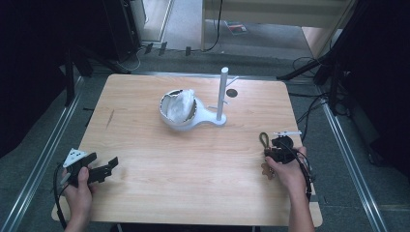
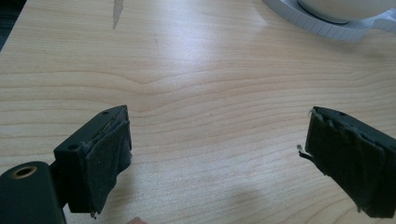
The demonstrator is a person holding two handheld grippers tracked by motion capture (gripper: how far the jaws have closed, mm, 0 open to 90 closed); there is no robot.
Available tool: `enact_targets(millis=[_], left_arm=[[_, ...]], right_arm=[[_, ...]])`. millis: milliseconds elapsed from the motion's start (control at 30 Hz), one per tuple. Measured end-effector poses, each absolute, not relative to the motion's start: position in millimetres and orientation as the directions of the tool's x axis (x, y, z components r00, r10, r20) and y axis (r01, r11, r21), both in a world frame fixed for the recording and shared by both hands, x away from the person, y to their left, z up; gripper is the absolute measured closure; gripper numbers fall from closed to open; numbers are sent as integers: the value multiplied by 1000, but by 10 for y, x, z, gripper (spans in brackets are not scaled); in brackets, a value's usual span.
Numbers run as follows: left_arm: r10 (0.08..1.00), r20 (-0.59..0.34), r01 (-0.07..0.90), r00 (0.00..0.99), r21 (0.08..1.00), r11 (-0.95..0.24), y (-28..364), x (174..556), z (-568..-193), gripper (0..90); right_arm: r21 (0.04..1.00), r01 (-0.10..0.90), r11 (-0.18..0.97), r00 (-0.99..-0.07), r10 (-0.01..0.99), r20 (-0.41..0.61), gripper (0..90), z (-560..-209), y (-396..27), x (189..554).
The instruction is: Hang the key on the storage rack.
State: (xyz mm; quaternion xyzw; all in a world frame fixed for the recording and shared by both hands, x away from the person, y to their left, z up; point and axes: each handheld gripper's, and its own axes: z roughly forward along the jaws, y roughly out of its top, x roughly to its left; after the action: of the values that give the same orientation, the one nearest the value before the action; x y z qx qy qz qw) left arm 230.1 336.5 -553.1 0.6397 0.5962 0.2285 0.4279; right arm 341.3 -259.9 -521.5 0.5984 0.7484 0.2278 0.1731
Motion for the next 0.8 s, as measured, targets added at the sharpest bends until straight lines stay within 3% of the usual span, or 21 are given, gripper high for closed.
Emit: enact_targets(millis=[367, 800], left_arm=[[957, -224, 570, 185, 817, 81, 3368, 2305, -5532, 77], [956, -227, 571, 186, 817, 83, 3371, 2304, -5532, 77]], right_arm=[[641, 765, 63, -192, 972, 134, 688, -5172, -2673, 3368], [793, 609, 25, -264, 949, 173, 688, -4899, -2510, 3224]])
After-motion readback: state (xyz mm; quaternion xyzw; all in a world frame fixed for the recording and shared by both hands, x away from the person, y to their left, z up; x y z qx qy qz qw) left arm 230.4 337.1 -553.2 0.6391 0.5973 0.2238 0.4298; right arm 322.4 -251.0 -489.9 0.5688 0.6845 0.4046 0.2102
